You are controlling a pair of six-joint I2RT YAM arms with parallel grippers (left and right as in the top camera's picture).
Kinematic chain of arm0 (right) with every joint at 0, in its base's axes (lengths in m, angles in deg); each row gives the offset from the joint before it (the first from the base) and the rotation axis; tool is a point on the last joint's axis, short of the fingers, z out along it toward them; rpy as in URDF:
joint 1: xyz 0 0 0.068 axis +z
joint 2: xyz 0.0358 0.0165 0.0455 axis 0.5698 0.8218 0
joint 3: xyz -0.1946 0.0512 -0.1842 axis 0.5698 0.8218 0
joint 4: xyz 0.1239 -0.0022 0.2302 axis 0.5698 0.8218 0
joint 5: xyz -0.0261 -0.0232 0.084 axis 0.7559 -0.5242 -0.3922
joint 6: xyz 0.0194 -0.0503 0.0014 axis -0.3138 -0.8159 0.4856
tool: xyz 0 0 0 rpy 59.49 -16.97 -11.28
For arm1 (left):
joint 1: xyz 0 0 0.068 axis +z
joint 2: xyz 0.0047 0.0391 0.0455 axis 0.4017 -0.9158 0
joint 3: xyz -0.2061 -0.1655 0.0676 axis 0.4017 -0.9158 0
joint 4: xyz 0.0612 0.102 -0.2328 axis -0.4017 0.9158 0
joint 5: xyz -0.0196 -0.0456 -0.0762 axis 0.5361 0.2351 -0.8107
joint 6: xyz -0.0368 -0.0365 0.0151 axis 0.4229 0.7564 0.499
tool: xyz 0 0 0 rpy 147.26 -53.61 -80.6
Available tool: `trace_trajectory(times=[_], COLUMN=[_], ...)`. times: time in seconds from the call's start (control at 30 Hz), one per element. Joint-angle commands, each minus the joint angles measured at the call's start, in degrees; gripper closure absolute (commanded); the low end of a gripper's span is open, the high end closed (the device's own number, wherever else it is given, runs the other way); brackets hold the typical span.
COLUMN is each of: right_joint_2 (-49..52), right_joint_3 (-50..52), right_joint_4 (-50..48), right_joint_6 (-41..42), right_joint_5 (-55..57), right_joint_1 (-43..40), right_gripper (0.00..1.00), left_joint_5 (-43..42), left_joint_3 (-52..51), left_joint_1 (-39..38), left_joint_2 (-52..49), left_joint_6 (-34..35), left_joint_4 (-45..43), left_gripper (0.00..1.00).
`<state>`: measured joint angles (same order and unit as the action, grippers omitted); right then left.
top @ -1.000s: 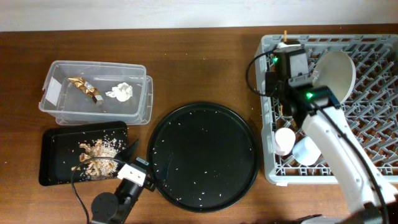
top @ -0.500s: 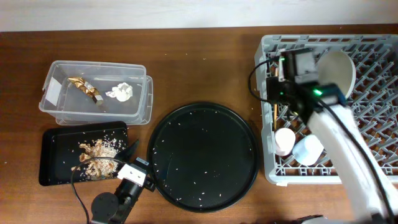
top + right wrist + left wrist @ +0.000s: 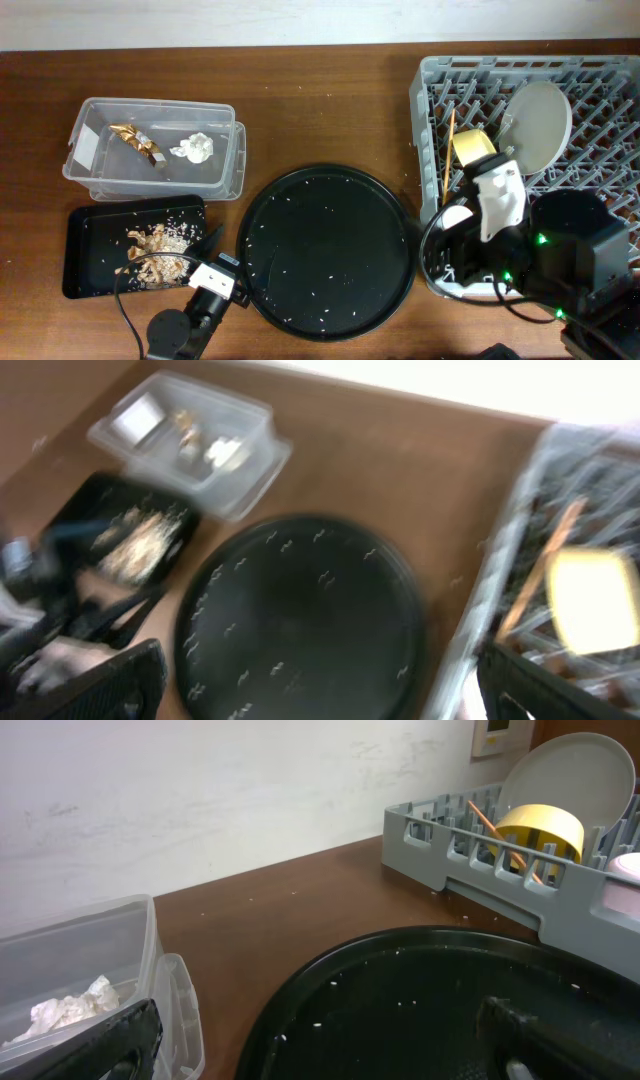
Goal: Sort waste into correct bins and load items into the dishwasher rack
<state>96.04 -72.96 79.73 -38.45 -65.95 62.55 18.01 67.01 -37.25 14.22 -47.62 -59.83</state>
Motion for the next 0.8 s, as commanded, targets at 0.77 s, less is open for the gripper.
trace_trajectory(times=[0.77], right_joint_2=[-25.49], right_joint_3=[25.29], right_joint_4=[-24.59], right_joint_6=[-10.23], right_joint_5=[0.94], right_joint_1=[-12.17], right_gripper=[0.02], left_joint_5=[-0.24], left_joint_3=[-0.17], left_joint_1=[-0.26], left_joint_2=[0.22], left_joint_6=[-0.9], left_joint_4=[0.28], left_gripper=[0.01])
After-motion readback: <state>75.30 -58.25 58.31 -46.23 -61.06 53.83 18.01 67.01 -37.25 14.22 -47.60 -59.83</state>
